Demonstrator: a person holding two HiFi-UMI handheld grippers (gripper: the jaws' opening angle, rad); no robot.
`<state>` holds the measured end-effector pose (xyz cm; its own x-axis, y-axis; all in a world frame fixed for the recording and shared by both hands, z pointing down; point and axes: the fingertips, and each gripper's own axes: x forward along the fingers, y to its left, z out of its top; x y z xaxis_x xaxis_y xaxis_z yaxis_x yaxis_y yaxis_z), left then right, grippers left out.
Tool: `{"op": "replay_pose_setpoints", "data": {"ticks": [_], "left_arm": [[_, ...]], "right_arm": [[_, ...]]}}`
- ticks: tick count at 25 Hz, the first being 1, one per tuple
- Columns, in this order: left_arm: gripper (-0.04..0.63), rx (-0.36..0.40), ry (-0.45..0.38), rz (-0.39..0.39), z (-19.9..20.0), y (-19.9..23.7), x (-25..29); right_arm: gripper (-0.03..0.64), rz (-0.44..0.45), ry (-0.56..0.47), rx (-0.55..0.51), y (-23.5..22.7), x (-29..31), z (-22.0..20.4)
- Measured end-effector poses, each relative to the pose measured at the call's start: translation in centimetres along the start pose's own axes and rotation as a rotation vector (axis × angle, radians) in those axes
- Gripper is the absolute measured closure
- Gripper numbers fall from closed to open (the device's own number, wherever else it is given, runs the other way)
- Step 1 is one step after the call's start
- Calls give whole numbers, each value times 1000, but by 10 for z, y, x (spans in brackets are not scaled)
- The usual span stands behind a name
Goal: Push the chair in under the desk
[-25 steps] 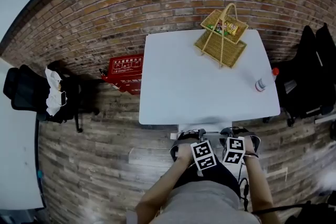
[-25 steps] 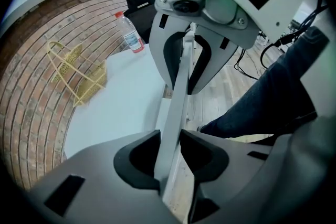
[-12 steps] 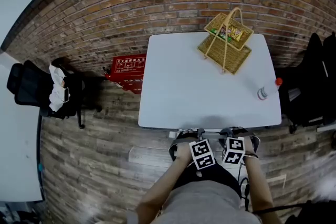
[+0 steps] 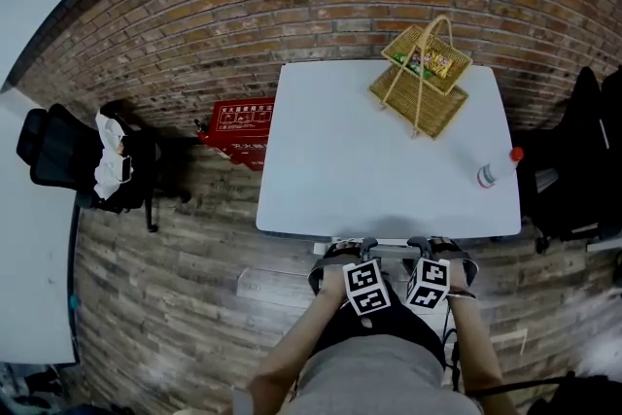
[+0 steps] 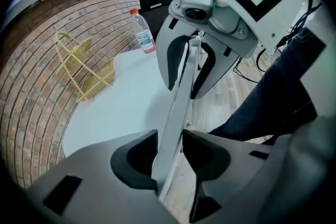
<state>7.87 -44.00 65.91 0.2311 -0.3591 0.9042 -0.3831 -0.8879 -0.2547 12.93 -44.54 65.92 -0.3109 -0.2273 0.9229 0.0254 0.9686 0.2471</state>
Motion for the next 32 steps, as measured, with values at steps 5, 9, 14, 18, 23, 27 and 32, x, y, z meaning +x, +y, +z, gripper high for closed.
{"op": "replay_pose_setpoints", "data": {"ticks": [5, 9, 14, 18, 23, 27, 32], "left_arm": [[442, -27, -26, 17, 0, 1, -7], [442, -53, -57, 35, 0, 4, -17], [447, -131, -143, 49, 6, 13, -40], [555, -297, -340, 148, 24, 49, -82], [560, -423, -496, 231, 33, 82, -120], [569, -543, -610, 243, 39, 97, -140], [571, -645, -705, 323, 38, 114, -167]], "right_arm": [[442, -6, -113, 75, 6, -5, 17], [423, -48, -164, 94, 2, -13, 26], [423, -98, -211, 109, -8, -31, 39], [469, -104, -277, 140, -10, -49, 50], [569, -156, -506, 375, -34, -89, 74], [597, -273, -628, 671, -70, -121, 71], [598, -435, -740, 789, -98, -149, 78]]}}
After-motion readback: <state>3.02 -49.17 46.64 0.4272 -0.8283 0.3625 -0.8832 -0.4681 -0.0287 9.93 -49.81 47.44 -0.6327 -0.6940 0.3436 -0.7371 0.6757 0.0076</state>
